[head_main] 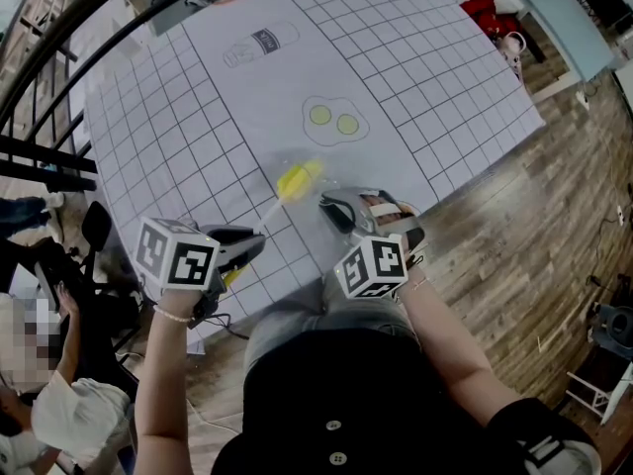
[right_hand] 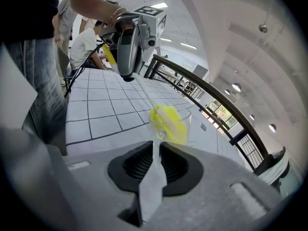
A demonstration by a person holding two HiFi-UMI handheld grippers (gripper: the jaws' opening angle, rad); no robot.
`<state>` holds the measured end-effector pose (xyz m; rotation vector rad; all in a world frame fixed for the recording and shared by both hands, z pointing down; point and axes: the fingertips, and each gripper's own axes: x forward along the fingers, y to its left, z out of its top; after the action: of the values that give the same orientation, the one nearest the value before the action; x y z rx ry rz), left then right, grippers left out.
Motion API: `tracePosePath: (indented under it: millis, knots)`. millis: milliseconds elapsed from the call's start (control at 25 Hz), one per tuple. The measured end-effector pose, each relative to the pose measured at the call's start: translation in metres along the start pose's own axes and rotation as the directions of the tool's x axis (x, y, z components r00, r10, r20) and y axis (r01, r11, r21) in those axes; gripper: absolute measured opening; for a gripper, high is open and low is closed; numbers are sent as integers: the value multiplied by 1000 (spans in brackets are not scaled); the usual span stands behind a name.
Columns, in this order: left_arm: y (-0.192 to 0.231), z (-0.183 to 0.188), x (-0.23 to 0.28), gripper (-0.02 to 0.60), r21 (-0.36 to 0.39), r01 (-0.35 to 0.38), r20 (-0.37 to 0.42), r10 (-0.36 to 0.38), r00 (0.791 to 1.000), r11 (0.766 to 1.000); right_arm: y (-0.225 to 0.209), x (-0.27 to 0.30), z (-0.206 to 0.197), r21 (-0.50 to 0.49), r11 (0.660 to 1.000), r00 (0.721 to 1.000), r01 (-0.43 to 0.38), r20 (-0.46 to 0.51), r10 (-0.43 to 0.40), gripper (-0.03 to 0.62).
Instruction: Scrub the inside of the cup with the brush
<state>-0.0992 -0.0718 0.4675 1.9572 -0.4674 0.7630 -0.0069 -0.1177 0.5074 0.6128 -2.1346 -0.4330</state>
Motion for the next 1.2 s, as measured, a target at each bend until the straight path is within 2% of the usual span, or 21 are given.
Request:
tracePosePath:
  millis: [120,240,320,480,600,680,760,840,920,1040,1120,1200]
  knots:
    - [3,2,-4,57,100,-76,-31,79,996,992,-2,0,0,5,1000,1000,-1,0,1,49]
    - [7,9,-10,46,237,-171,-30,183,983,956,-5,-1,0,15,1000,1000,3,2,-3,49]
    - [9,12,-13,44,314,-220,-28,241,970,924,-6,-1,-1,15,1000,1000,6,2,-6,49]
    - [9,14,-13,44,440,-269,-28,312,950,857,-7,-1,-2,18,1000,1000,12,3,-12,49]
    - [5,18,-17,44,535,-291,-25,359,933,793,-9,-2,-2,19,1000,1000,8,2,-8,49]
    - [4,20,-20,44,595,-310,-15,396,918,742,-10,-3,-1,19,1000,1000,6,1,-6,49]
    - [7,21,-21,44,654,-335,6,439,899,678,-10,-2,-2,20,1000,1000,7,1,-7,49]
    - [9,22,-23,44,718,-355,26,486,873,599,-10,-2,-2,20,1000,1000,9,3,-9,49]
    - [10,25,-25,44,784,-363,49,532,845,503,-11,-2,-2,21,1000,1000,11,4,-11,49]
    - [9,31,-27,44,868,-354,89,594,800,347,-11,-1,-2,24,1000,1000,13,5,-13,49]
    - [7,35,-29,44,910,-337,118,627,770,242,-11,-1,-2,19,1000,1000,12,6,-12,49]
    - [5,39,-31,44,938,-313,144,651,745,151,-11,-1,-2,15,1000,1000,13,5,-13,49]
